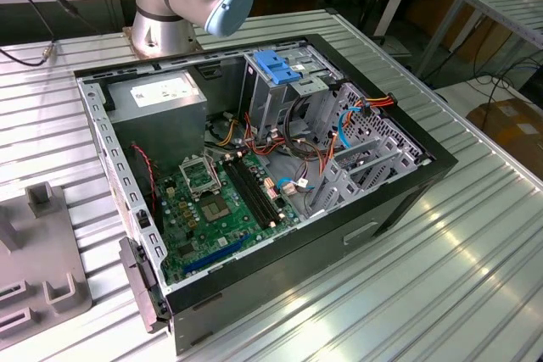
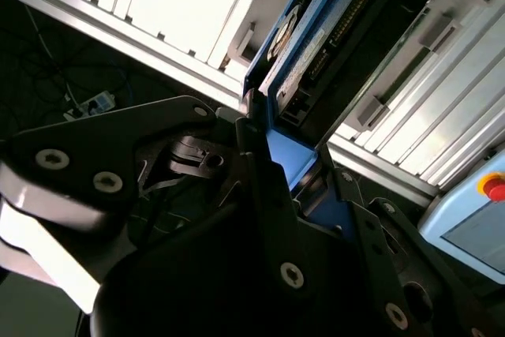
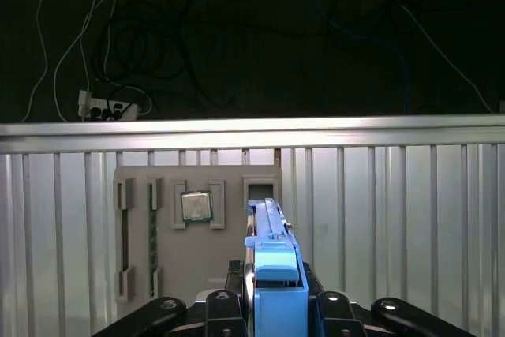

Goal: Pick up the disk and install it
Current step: 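Pick up the disk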

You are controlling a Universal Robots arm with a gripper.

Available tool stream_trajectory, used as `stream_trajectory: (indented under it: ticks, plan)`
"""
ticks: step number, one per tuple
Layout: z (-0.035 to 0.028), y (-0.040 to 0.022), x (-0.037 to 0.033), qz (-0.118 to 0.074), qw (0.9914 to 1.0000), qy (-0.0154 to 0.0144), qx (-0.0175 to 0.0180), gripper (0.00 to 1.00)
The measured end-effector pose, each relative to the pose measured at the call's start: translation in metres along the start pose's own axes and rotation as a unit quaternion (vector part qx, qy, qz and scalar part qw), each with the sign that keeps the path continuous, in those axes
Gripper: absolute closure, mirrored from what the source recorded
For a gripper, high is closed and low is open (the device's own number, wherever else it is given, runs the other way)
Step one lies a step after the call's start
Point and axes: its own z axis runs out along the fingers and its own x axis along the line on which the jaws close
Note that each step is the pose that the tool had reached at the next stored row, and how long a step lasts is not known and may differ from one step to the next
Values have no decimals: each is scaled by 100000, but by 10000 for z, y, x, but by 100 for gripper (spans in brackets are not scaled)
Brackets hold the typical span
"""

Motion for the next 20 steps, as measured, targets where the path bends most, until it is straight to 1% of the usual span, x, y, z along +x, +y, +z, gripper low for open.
stream_trajectory:
  ticks: [16,20]
  plan:
    - [-128,-1,2,-2,100000,-5,-7,63]
    - [-202,-2,3,-2,100000,-7,-8,63]
